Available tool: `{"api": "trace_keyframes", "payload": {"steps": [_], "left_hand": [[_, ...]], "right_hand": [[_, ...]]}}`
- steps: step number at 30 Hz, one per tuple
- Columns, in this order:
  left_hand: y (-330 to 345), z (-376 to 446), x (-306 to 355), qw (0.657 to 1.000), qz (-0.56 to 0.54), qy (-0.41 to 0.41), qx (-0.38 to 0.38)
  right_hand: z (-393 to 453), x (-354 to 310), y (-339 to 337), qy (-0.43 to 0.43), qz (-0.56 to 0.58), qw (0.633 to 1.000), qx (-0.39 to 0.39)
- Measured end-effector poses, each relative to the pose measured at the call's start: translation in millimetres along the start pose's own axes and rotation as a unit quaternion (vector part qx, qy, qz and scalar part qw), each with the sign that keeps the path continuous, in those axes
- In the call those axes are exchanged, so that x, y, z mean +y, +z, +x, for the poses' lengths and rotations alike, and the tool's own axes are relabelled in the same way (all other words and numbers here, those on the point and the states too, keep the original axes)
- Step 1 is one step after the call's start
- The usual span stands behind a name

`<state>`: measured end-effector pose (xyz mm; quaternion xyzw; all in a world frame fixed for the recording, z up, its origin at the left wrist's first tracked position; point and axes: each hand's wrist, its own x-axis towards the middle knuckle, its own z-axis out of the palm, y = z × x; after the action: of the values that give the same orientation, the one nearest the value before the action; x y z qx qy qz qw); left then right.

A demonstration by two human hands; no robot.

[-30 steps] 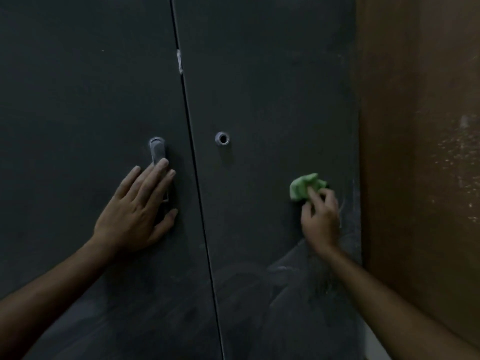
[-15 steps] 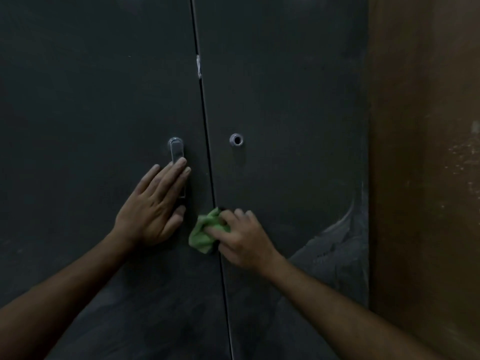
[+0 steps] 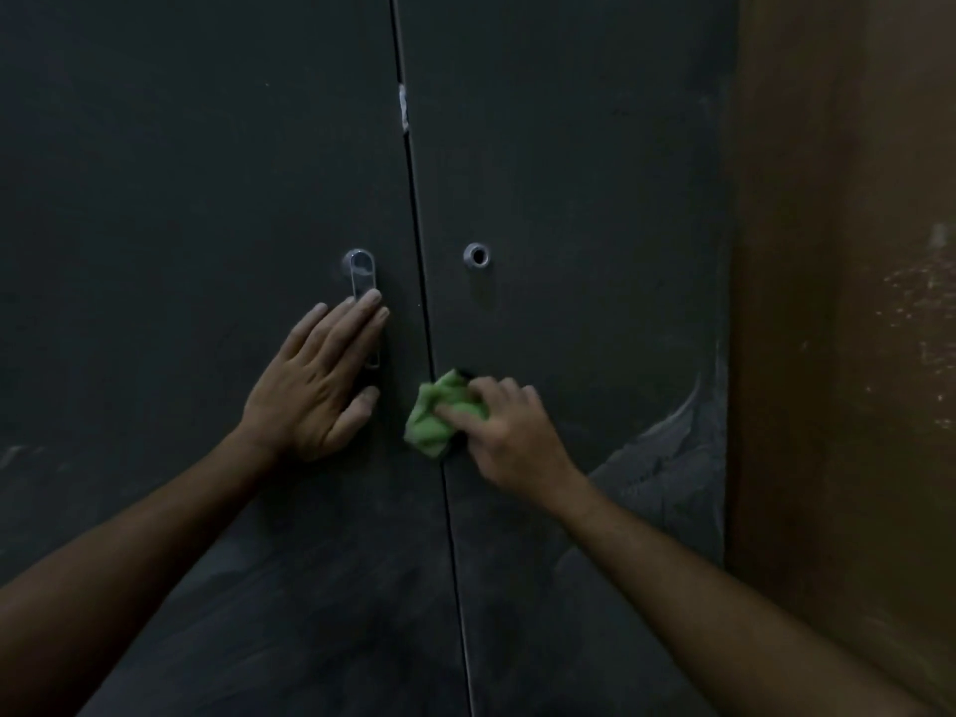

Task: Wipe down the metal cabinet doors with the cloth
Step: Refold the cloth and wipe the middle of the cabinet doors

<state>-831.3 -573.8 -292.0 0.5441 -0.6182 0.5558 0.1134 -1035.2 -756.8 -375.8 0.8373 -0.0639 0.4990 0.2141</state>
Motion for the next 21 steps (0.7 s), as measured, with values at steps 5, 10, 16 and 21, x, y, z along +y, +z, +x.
{"api": "trace_keyframes", "payload": {"steps": [5,10,16,21], "left_hand": [[3,-19,25,0.999,0.013,-0.035,0.039],[22,-58,42,0.996,0.028,0.088,-0.002],[28,-59,37,0.99,0.074,0.069,-0.095],[29,-61,40,0.991,0.076,0.067,-0.086]], "right_hand": [[8,6,2,0.238,0.041,0.965,0.099],[-59,40,19,0.038,-0.03,0.998,0.033],[-2,141,-21,0.459,0.023,0.874,0.156],[-32,68,16,0.291,0.007,0.947,0.138]]}}
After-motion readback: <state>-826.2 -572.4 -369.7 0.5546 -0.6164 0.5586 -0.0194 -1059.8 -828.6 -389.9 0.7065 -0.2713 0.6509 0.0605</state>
